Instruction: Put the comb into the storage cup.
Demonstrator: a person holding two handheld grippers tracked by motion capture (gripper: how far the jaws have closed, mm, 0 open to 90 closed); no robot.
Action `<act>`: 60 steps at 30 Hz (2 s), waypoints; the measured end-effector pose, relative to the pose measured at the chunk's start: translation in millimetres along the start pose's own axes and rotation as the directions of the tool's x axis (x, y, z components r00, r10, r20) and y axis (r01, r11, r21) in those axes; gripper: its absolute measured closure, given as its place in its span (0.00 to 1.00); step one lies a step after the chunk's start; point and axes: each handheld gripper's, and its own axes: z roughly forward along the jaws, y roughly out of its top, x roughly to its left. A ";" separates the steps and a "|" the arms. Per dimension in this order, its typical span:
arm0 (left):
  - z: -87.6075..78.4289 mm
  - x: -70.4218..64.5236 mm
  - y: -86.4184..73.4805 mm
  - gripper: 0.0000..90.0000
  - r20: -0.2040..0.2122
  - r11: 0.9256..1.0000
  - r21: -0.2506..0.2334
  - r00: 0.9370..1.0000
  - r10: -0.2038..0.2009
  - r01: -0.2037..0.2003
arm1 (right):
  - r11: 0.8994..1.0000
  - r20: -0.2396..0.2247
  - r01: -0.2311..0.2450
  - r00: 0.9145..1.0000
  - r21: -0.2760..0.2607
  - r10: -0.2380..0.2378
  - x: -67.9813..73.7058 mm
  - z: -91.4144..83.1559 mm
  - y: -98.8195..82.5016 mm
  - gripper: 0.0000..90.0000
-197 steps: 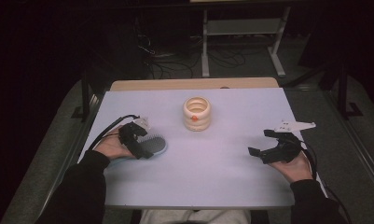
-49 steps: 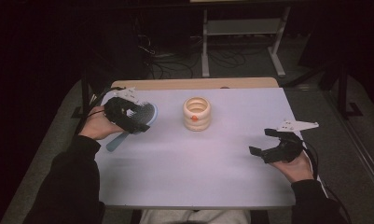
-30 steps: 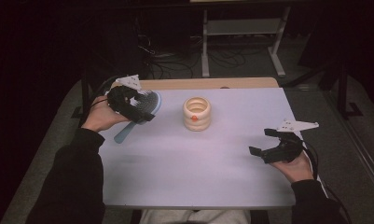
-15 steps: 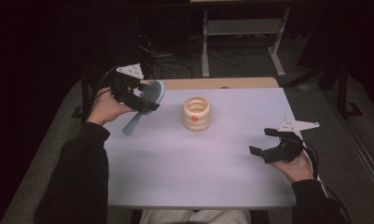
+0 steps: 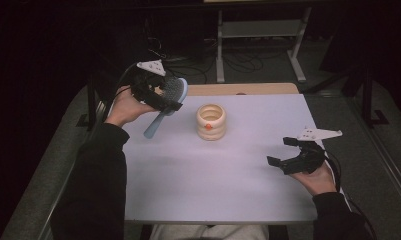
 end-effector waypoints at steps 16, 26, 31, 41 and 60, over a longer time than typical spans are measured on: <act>15.5 -0.6 31.7 0.23 0.013 0.999 -0.042 0.999 0.032 -0.032 | 1.000 -0.006 -0.008 1.000 -0.016 0.008 -0.7 -2.7 0.4 0.00; 20.4 -2.8 50.8 0.23 0.012 0.997 -0.065 0.999 0.051 -0.050 | 1.000 -0.006 -0.007 1.000 -0.020 0.007 0.1 -3.1 0.5 0.00; 24.3 -0.3 59.4 0.22 0.016 0.993 -0.116 0.999 0.039 -0.037 | 1.000 -0.010 -0.008 1.000 -0.015 0.007 0.7 -2.7 0.2 0.00; 30.6 2.3 68.8 0.23 0.011 0.988 -0.149 0.999 0.036 -0.034 | 1.000 -0.007 -0.012 1.000 -0.021 0.012 0.5 -3.5 0.0 0.00; 40.8 6.6 94.3 0.22 0.015 0.971 -0.241 1.000 0.015 -0.010 | 0.999 -0.003 -0.020 1.000 -0.037 0.020 -0.9 -6.4 -0.2 0.00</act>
